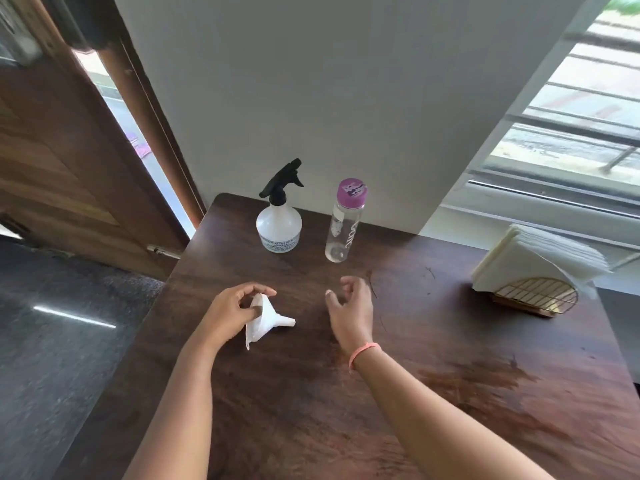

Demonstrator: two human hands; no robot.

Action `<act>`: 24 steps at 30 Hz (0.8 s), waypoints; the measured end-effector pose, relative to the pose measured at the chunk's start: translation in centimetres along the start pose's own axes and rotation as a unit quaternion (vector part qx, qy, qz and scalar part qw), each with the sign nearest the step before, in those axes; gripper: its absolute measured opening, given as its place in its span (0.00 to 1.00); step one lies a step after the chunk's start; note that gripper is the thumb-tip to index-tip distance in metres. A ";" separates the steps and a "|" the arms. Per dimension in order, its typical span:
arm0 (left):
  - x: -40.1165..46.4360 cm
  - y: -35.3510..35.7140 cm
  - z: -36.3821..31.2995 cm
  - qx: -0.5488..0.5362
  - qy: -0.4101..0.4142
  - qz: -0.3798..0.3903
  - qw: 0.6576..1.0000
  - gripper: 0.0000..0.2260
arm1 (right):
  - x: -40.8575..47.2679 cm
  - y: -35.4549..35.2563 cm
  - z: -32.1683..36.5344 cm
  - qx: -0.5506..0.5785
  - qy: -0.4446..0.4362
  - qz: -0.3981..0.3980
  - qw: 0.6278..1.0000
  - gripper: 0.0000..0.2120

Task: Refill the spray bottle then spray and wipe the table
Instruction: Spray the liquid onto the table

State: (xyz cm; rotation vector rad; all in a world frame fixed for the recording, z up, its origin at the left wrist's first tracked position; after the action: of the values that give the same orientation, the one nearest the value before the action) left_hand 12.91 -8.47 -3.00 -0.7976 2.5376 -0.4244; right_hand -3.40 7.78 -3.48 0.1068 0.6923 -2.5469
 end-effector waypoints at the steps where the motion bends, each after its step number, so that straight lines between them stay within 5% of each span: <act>1: -0.1 0.4 -0.5 0.008 0.009 -0.022 1.000 0.18 | -0.8 -0.2 0.1 0.005 -0.003 0.010 1.000 0.09; 6: -0.3 4.8 -5.4 0.012 0.117 -0.125 0.985 0.09 | -3.7 -2.0 1.0 0.073 -0.035 0.114 0.990 0.11; 9: -0.4 8.9 -8.6 -0.002 0.177 -0.137 0.975 0.09 | -3.5 -4.8 0.9 0.007 -0.103 0.077 0.992 0.10; 11: -0.3 11.7 -10.5 0.005 0.202 -0.127 0.971 0.10 | -2.6 -7.4 0.3 -0.001 -0.104 0.021 0.994 0.17; 15: 0.7 16.5 -12.4 0.012 0.205 -0.086 0.975 0.14 | -0.1 -12.1 -1.8 0.014 -0.061 -0.052 0.997 0.20; 24: 4.6 19.4 -14.2 0.013 0.157 -0.106 0.982 0.11 | 5.3 -14.4 -3.1 0.060 -0.030 -0.052 0.996 0.19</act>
State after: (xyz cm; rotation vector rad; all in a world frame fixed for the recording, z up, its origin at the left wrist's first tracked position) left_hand -6.46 6.23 -0.28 -1.0706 2.7346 -0.7012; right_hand -15.12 17.77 -0.67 0.0356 0.5341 -2.6794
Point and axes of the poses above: each hand's wrist, its own x-axis towards the middle knuckle, its own y-axis out of the palm, z = x × y, the point moved 3 cm from there along x, towards the middle knuckle, and after that the axes turned 2 degrees about z, right-handed, at the moved point
